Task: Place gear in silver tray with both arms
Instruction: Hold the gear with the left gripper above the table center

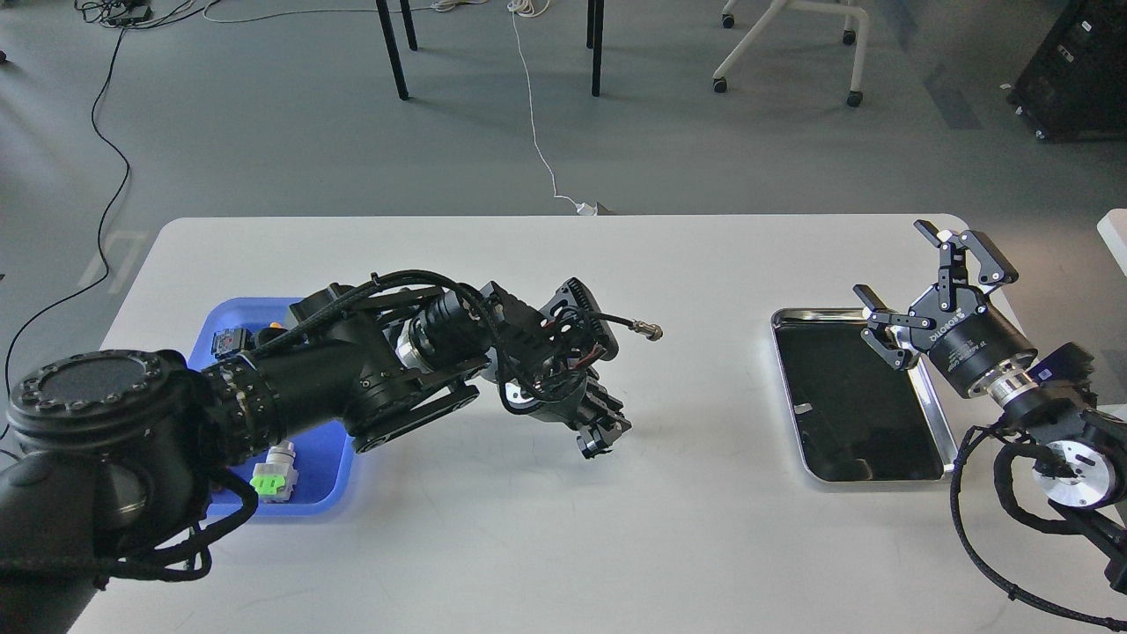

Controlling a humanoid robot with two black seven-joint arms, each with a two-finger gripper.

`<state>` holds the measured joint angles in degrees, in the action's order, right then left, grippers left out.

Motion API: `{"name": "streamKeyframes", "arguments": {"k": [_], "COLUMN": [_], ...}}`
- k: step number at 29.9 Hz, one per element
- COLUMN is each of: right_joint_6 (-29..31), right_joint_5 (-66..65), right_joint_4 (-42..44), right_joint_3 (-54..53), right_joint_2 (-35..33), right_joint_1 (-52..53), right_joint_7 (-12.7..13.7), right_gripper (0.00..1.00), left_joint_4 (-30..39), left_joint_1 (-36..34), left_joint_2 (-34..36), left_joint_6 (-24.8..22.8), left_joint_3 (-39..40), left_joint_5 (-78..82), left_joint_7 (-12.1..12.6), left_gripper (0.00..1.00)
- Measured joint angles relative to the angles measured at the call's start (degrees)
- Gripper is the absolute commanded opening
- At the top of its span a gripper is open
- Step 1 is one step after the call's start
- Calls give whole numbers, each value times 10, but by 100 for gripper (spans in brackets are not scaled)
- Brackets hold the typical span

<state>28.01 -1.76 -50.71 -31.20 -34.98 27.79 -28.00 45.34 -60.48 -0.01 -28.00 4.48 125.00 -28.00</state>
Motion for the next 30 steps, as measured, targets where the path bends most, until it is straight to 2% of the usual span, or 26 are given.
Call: {"name": "streamKeyframes", "arguments": {"k": [9,15,16,20,24,28,30], "right_joint_6": [0,0,0,0,0,0,0], "right_joint_5": [0,0,0,0,0,0,0], "right_joint_4": [-1,-2,-2,-3,-3,-3,-3], "right_joint_3": [0,0,0,0,0,0,0], "right_joint_2": [-9,-12,-12,-12,-12,-12,-12], "right_joint_1": [0,0,0,0,0,0,0], "right_joint_7": [0,0,0,0,0,0,0], "right_gripper": [99,99,99,99,99,99,99], "left_joint_4": [0,0,0,0,0,0,1], "left_joint_1": [1,2,2,2,2,2,1], "left_joint_2": [0,0,0,0,0,0,0], "left_joint_6": [0,0,0,0,0,0,0], "left_joint_3": [0,-2,-2,-2,-2,-2,1], "left_joint_5": [0,0,0,0,0,0,0], "left_joint_7": [0,0,0,0,0,0,0], "left_gripper": [27,28,31,51,61,76,80]}}
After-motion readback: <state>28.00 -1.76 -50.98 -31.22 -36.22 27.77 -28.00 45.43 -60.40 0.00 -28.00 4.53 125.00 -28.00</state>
